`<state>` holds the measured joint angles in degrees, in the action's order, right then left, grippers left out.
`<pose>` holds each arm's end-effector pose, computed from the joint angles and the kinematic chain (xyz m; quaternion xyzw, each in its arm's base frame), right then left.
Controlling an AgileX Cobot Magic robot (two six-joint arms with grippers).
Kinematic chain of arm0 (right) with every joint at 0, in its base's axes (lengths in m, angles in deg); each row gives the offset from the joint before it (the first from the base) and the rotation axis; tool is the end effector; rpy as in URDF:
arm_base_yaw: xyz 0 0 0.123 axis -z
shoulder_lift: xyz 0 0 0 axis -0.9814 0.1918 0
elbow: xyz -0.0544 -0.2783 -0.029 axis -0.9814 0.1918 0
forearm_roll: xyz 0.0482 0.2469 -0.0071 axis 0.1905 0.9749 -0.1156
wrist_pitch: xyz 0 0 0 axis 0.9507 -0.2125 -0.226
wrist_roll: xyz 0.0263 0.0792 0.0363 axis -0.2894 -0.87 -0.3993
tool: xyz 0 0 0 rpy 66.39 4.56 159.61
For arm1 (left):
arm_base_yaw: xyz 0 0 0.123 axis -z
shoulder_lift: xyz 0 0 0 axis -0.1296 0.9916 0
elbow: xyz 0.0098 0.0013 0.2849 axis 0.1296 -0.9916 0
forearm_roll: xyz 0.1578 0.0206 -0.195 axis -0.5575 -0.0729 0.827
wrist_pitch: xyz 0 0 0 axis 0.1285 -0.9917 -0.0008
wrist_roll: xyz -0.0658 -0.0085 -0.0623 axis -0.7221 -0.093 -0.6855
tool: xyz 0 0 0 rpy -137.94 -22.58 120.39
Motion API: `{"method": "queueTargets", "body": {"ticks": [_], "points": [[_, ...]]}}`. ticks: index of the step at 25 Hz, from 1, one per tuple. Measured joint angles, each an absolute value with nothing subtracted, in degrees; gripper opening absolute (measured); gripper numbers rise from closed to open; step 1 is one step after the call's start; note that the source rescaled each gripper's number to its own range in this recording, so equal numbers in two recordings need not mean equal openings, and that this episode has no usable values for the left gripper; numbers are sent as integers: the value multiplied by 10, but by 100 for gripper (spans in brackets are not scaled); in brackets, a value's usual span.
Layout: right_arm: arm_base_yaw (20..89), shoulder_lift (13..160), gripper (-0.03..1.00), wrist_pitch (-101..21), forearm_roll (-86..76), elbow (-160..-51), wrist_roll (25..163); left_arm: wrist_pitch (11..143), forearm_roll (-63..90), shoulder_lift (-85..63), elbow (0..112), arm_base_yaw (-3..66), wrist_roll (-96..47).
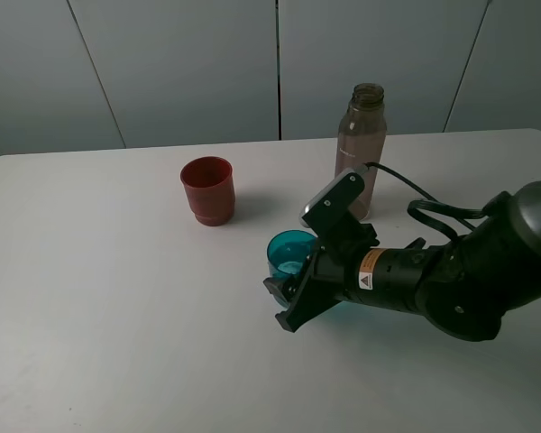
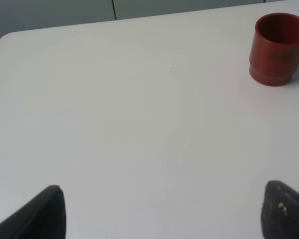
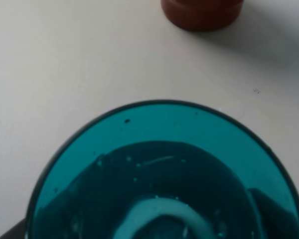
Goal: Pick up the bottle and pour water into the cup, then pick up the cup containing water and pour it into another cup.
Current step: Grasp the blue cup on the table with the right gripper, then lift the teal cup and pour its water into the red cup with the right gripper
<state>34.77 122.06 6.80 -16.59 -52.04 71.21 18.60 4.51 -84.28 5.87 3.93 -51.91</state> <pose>0.1955 0.1948 0.0827 -0.3694 0.8230 0.1666 0.3981 -0.0073 -0.0067 0.2783 0.0232 0.8561 0.0057 0.5163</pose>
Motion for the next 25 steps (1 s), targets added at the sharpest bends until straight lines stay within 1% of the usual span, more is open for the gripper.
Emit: {"method": "queueTargets", "body": {"ticks": [6,10,13,16,19,25], "points": [[348,1221,11,68,-166,-520,712,186,45,-843,59,39,-519],[348,1190,11,34,-166,-522,715,186,45,-843,59,39,-519],[348,1143,11,-58,-168,-554,715,186,45,-843,59,39,-519],[348,1107,11,-189,-191,-614,708,186,45,-843,59,39,-519],[349,1102,11,-286,-216,-680,685,186,45,-843,59,39,-519],[345,1102,11,-374,-230,-792,667,186,45,-843,59,39,-519]]}}
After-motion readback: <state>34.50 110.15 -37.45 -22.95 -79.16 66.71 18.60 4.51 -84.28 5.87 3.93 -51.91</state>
